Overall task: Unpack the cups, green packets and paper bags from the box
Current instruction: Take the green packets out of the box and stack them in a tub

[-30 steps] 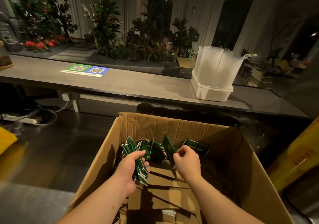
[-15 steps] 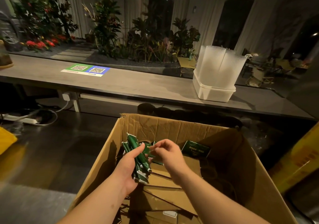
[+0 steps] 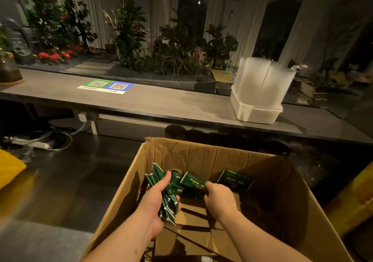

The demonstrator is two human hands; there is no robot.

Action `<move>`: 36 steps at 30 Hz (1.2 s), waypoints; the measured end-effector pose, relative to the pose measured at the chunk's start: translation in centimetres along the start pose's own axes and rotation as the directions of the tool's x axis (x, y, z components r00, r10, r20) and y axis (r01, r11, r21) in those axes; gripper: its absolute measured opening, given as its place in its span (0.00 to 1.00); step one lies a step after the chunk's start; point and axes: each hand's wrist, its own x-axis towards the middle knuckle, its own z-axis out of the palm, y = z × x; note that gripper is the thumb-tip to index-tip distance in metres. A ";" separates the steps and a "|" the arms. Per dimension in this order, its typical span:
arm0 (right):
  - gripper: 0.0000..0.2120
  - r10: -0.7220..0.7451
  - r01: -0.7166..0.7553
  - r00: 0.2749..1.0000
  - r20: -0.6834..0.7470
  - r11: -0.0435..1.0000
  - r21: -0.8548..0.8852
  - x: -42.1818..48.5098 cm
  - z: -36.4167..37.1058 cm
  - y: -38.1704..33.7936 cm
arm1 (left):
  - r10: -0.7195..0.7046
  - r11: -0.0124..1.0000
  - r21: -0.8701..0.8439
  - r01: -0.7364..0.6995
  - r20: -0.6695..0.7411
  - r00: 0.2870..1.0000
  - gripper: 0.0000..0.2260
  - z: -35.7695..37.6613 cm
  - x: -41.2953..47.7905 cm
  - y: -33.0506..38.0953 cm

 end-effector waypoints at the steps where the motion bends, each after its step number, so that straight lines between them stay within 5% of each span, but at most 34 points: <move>1: 0.11 0.059 -0.055 0.998 -0.031 0.994 0.094 -0.1 -0.3 0.0 | 0.009 1.000 0.020 -0.009 -0.009 1.000 0.29 0.0 0.0 -0.1; 5: 0.07 0.297 -0.253 0.955 -0.007 0.826 0.504 -0.1 -2.4 -1.0 | 0.015 0.997 0.081 -0.010 -0.059 0.998 0.32 -0.1 0.3 -0.1; 10: 0.06 0.149 -0.166 0.985 0.083 0.725 0.668 -3.3 -4.8 -6.3 | 0.011 0.988 0.153 -0.010 -0.001 1.000 0.47 -0.2 0.3 -0.3; 15: 0.05 0.031 -0.077 0.997 0.077 0.703 0.707 -4.9 -5.1 -8.7 | 0.024 0.978 0.208 -0.028 0.025 0.999 0.29 -0.3 0.2 -0.6; 19: 0.04 -0.084 -0.107 0.980 0.182 0.547 0.830 -3.8 -6.3 -7.9 | 0.006 0.989 0.147 -0.015 0.063 0.998 0.25 -0.2 0.0 -0.4; 21: 0.05 -0.037 -0.080 0.990 0.133 0.637 0.767 -2.0 -6.2 -5.8 | -0.018 0.994 0.108 0.010 0.077 0.997 0.22 0.2 -0.2 -0.2; 25: 0.19 0.224 -0.195 0.971 -0.086 0.946 0.260 1.9 -5.2 2.2 | -0.044 0.998 0.046 0.041 0.068 0.997 0.23 0.5 -0.3 -0.1; 27: 0.27 0.258 -0.256 0.963 -0.078 0.966 0.028 2.4 -4.7 5.9 | -0.050 0.999 0.020 0.048 0.087 0.995 0.21 0.4 -0.6 -0.1; 31: 0.33 0.267 -0.266 0.964 0.007 0.960 -0.087 2.6 -3.4 9.2 | -0.068 0.998 0.023 0.066 0.091 0.994 0.21 0.3 -0.7 -0.1; 36: 0.24 0.235 -0.238 0.971 -0.039 0.963 -0.124 3.1 -2.9 10.0 | -0.065 0.998 -0.003 0.066 0.082 0.995 0.22 0.7 -1.0 0.2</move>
